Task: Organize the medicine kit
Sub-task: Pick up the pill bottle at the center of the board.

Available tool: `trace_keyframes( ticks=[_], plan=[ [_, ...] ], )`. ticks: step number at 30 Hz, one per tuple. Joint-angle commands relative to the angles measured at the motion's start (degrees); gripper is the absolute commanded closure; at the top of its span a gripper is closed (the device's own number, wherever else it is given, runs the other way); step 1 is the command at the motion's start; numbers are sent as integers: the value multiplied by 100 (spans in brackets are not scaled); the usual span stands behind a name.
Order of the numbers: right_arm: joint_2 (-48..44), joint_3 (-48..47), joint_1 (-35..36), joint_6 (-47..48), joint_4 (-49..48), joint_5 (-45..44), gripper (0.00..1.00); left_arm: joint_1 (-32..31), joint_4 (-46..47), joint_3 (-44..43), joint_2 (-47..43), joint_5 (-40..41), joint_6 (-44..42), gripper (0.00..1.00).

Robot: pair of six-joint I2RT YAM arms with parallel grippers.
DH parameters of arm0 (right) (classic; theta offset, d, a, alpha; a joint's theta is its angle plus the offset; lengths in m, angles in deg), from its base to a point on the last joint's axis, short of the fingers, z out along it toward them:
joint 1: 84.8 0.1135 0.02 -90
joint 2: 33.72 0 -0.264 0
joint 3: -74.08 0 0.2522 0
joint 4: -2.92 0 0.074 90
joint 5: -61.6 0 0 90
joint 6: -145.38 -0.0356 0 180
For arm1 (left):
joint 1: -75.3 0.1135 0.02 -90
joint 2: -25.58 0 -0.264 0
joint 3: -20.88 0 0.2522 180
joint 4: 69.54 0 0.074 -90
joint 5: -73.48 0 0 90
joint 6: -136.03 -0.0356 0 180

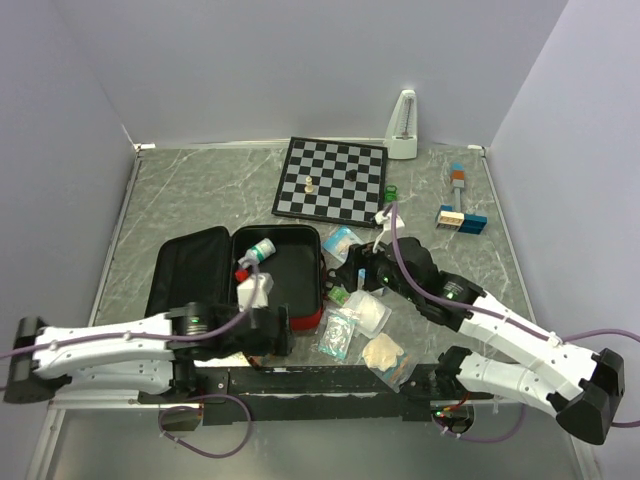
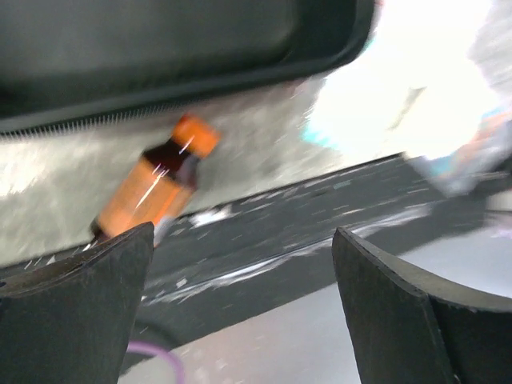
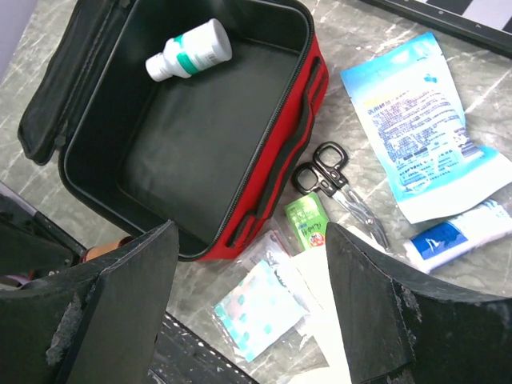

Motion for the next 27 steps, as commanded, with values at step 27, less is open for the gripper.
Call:
trace_keyframes(
  ticks=[27],
  plan=[
    [-677, 367, -19, -96, -51, 178, 20, 252, 767, 363, 2346, -330, -697, 28]
  ],
)
